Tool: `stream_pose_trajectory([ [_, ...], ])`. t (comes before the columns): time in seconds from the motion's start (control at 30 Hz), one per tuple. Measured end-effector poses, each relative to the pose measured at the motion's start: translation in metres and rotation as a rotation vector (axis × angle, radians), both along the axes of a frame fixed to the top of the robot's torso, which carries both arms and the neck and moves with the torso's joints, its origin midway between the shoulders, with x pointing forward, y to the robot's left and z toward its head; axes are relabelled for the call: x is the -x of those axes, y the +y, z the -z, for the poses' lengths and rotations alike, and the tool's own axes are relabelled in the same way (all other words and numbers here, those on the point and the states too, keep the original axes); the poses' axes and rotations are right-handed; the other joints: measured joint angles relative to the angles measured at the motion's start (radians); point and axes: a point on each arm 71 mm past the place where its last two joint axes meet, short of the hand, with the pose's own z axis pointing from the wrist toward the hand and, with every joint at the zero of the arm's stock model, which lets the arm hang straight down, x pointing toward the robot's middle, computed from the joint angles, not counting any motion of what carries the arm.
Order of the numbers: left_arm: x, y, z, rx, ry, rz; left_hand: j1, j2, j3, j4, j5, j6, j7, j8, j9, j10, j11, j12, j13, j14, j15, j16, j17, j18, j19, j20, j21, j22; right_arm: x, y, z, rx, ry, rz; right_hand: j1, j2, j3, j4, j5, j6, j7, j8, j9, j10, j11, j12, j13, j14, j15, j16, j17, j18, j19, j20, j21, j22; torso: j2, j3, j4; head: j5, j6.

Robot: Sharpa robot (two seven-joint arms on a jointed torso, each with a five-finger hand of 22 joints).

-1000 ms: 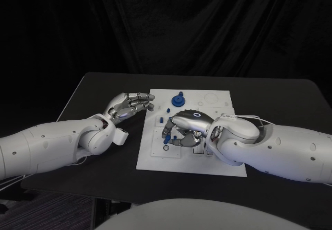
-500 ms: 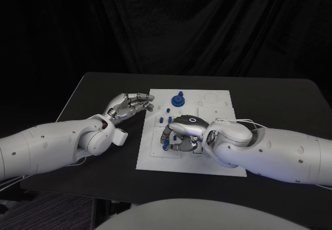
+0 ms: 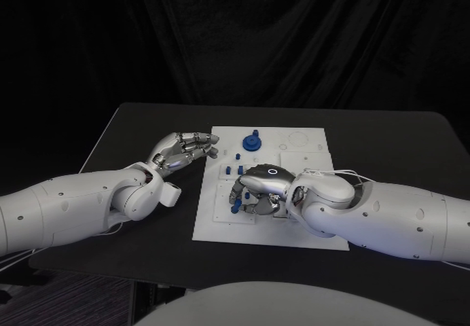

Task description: Assemble the parts on the task board

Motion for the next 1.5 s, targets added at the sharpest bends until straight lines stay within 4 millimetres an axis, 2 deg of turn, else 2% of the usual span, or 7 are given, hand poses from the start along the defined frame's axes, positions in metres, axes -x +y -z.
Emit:
stream_pose_trajectory([
  [0.47,-0.001,-0.001,0.001,0.001,0.001,0.002,0.000,0.000,0.000,0.000,0.000,0.000,0.000,0.000,0.000,0.000,0.000,0.000,0.000,0.000,0.000,0.000,0.000,0.000,0.000,0.000,0.000,0.000,0.002,0.005,0.001,0.023,-0.011,-0.024,0.002,0.002,0.003,-0.005,-0.004,-0.006,0.006,-0.002,0.006,0.000,0.000,-0.002,0.000,-0.001,0.001,-0.002,-0.019,0.000,-0.001,0.001,-0.016,0.000,0.000,-0.0004,0.0005,-0.006,0.000],
  [0.8,-0.001,0.000,0.001,-0.001,0.001,0.001,0.000,0.000,0.000,0.000,0.000,0.000,0.000,0.000,0.000,0.000,0.000,0.000,0.000,0.000,0.000,0.000,0.000,0.000,0.000,0.000,0.000,0.000,0.004,0.009,0.004,0.051,0.005,-0.043,-0.032,-0.031,-0.020,0.009,-0.020,-0.113,0.029,-0.073,-0.015,-0.086,0.038,-0.053,-0.008,-0.028,0.029,-0.017,-0.049,0.000,-0.033,0.025,-0.083,0.000,0.000,-0.0003,0.0005,-0.008,0.000],
  [0.9,-0.001,0.000,0.001,-0.001,0.002,0.001,0.000,0.000,0.000,0.000,0.004,-0.004,0.004,0.000,0.000,0.000,0.000,0.000,-0.002,0.000,0.000,0.000,-0.001,0.000,0.000,0.000,0.000,0.001,0.005,0.009,0.006,0.061,0.012,-0.045,-0.052,-0.044,-0.053,0.019,-0.040,-0.206,0.012,-0.125,-0.040,-0.173,0.058,-0.078,-0.013,-0.047,0.051,-0.025,-0.073,0.000,-0.060,0.042,-0.134,0.001,0.000,-0.0002,0.0005,-0.008,0.000],
  [1.07,-0.001,0.000,0.002,-0.001,0.002,0.001,0.000,0.000,0.000,0.000,0.004,-0.004,0.004,0.000,0.000,0.000,0.000,0.000,-0.002,0.000,0.000,0.000,-0.001,0.000,0.000,0.000,0.000,0.001,0.005,0.006,0.007,0.068,0.015,-0.038,-0.061,-0.042,-0.160,0.035,-0.072,-0.519,-0.042,-0.145,-0.143,-0.358,0.090,-0.091,-0.019,-0.084,0.082,-0.033,-0.107,0.016,-0.097,0.072,-0.205,0.001,0.000,0.0001,0.0009,-0.009,0.000],
  [1.13,-0.001,0.001,0.002,-0.001,0.002,0.000,0.000,0.000,0.000,0.000,0.004,-0.004,0.004,0.000,0.000,0.000,0.000,0.000,-0.002,0.000,0.000,0.000,-0.001,0.000,0.000,0.000,0.000,0.001,0.005,0.002,0.006,0.064,0.014,-0.032,-0.061,-0.042,-0.194,0.046,-0.078,-0.580,-0.054,-0.146,-0.166,-0.389,0.093,-0.087,-0.020,-0.087,0.081,-0.033,-0.111,0.016,-0.099,0.073,-0.213,0.001,0.000,0.0001,0.0009,-0.009,0.000],
  [1.23,-0.001,0.002,0.002,-0.002,0.003,-0.002,0.000,0.000,0.000,0.000,0.004,-0.004,0.004,0.000,0.000,0.000,0.000,0.000,-0.002,0.000,0.000,0.000,-0.001,0.000,0.000,0.000,0.000,0.001,0.008,-0.004,0.004,0.049,0.009,-0.023,-0.037,-0.031,-0.237,0.069,-0.080,-0.636,-0.061,-0.152,-0.190,-0.424,0.097,-0.067,-0.021,-0.101,0.085,-0.033,-0.122,0.016,-0.102,0.077,-0.218,0.001,0.000,0.0002,0.0008,-0.009,0.000],
  [1.5,0.001,0.006,0.001,-0.004,0.003,-0.008,0.000,0.000,0.003,-0.003,0.004,-0.004,0.004,0.000,0.000,0.000,0.000,0.000,-0.002,-0.003,0.003,0.000,-0.001,0.000,-0.004,-0.004,0.000,0.001,0.010,-0.034,-0.028,-0.067,-0.048,0.037,0.038,-0.041,-0.261,0.119,-0.080,-0.650,-0.057,-0.152,-0.209,-0.479,0.099,-0.028,-0.023,-0.110,0.076,-0.033,-0.131,0.016,-0.106,0.073,-0.226,0.001,0.000,0.0003,0.0001,-0.014,0.000],
])
